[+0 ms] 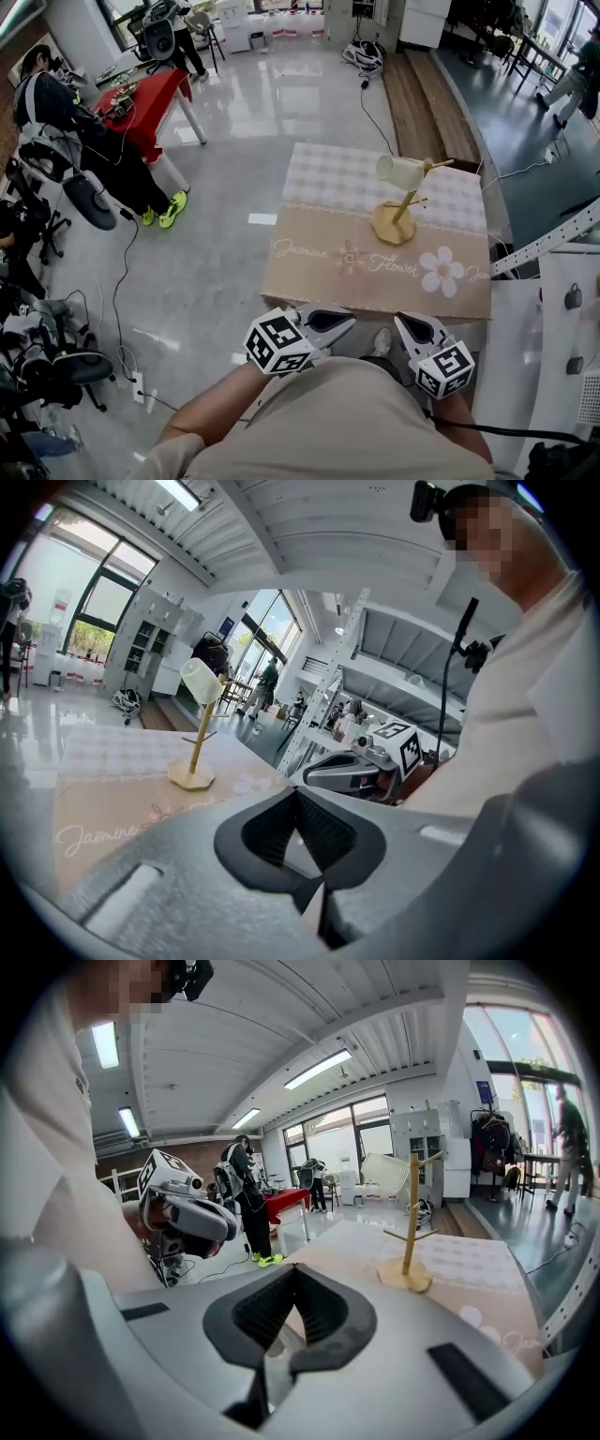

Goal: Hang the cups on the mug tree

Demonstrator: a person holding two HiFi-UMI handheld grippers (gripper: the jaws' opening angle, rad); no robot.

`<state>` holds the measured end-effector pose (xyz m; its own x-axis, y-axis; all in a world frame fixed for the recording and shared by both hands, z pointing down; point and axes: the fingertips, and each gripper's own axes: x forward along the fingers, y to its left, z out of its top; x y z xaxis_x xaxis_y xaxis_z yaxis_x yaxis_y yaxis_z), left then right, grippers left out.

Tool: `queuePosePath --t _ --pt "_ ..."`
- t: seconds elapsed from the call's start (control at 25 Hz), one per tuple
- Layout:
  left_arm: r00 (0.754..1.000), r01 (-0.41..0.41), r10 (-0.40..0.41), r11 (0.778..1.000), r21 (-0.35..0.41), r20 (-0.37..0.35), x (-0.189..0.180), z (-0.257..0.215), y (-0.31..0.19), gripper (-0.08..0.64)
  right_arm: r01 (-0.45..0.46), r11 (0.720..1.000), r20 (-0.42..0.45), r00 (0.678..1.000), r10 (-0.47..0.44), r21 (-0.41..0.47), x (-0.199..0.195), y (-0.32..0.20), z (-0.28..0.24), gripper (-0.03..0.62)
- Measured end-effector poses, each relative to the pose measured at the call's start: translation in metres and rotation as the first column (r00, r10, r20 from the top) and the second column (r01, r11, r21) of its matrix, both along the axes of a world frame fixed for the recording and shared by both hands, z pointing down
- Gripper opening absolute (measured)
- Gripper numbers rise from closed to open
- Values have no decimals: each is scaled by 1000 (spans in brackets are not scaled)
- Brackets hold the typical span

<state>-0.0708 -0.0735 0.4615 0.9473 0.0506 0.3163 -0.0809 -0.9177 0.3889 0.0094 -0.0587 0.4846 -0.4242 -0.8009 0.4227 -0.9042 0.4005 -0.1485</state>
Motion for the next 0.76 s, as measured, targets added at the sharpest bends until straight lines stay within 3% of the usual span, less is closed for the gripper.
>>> queuePosePath --t 0.76 --pt "1000 3 -3 1000 0 21 4 5 -12 8 26 1000 -2 1000 -26 5 -1 -18 1 14"
